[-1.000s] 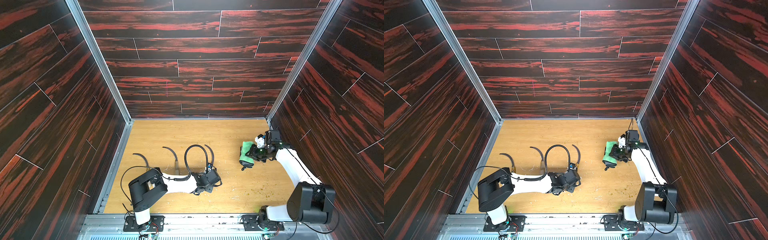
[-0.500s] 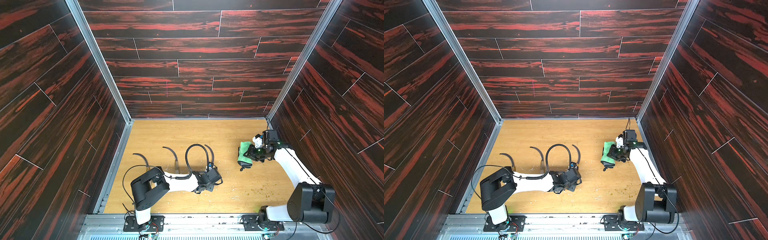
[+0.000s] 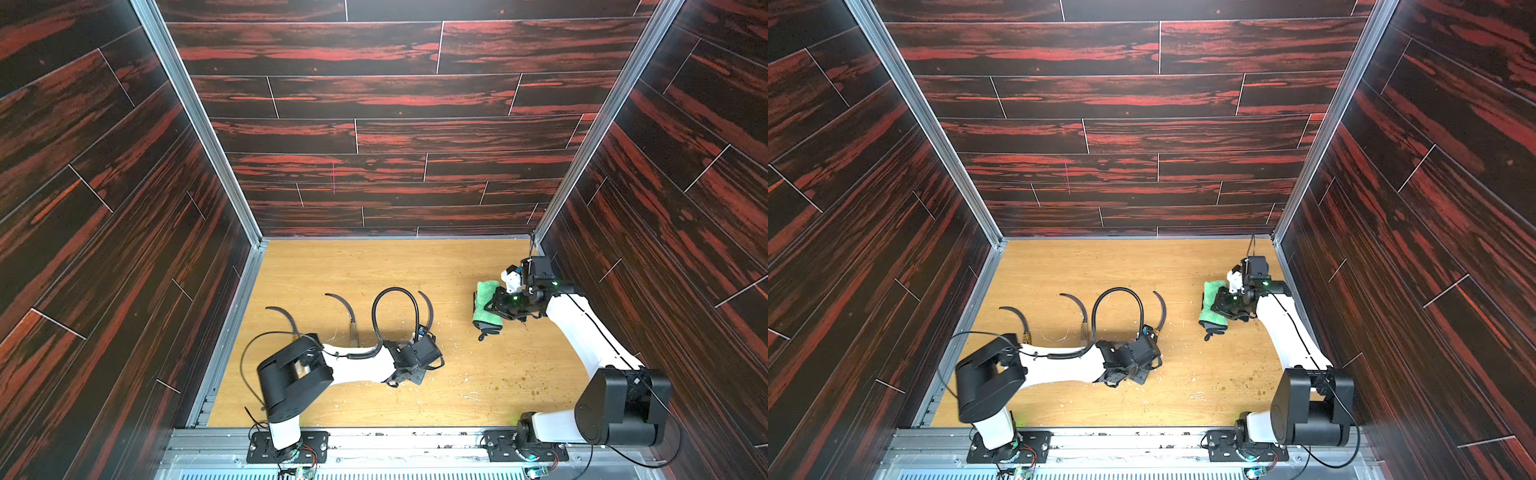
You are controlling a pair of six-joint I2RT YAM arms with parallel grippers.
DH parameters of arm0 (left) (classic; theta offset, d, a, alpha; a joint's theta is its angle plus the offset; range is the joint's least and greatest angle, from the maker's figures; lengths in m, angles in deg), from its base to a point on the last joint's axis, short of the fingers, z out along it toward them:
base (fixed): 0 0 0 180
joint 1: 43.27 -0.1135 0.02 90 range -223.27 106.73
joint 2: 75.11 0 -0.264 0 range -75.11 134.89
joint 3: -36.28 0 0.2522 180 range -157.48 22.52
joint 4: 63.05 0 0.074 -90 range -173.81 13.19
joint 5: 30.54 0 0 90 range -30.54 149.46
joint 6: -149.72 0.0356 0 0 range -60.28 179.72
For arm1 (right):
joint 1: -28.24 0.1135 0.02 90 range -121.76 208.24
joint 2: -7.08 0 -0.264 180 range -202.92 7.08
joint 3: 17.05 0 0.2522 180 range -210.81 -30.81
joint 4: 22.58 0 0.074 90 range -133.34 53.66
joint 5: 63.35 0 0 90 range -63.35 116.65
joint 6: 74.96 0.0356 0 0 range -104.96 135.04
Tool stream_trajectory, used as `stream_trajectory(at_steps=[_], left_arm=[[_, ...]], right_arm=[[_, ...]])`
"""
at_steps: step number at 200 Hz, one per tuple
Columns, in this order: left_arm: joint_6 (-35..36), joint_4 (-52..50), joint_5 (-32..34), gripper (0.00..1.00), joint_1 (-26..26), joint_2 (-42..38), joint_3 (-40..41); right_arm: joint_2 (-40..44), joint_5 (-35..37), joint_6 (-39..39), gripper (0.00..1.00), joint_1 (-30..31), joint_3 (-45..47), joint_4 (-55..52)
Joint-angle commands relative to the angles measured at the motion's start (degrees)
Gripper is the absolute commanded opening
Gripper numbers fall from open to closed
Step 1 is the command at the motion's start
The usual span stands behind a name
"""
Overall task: Wipe small sickles with rags
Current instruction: Pick up the small sickle from the center of the board, then wipe the small sickle.
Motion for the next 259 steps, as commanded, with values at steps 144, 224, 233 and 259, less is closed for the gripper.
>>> stream_trajectory(at_steps=[144,224,233,259], left_arm=[[14.49,25.52,-9.80,0.00,-6.06,-3.34,15.20],[15.50,29.38,-9.96,0.00,-6.26,-2.76,16.53],[15.36,29.80,-9.62,0.00,-6.22,-3.04,16.88],[14.82,29.52,-8.35,0.00,-6.26,-2.99,16.85]], right_arm=[[-12.87,-2.32,7.06,0.06,22.35,-2.00,5.54],[-21.57,-5.13,12.79,0.05,29.46,-3.45,7.70],[-22.29,-5.27,13.85,0.05,29.76,-2.70,8.91],[-24.28,-7.68,16.17,0.04,29.89,0.25,12.38]])
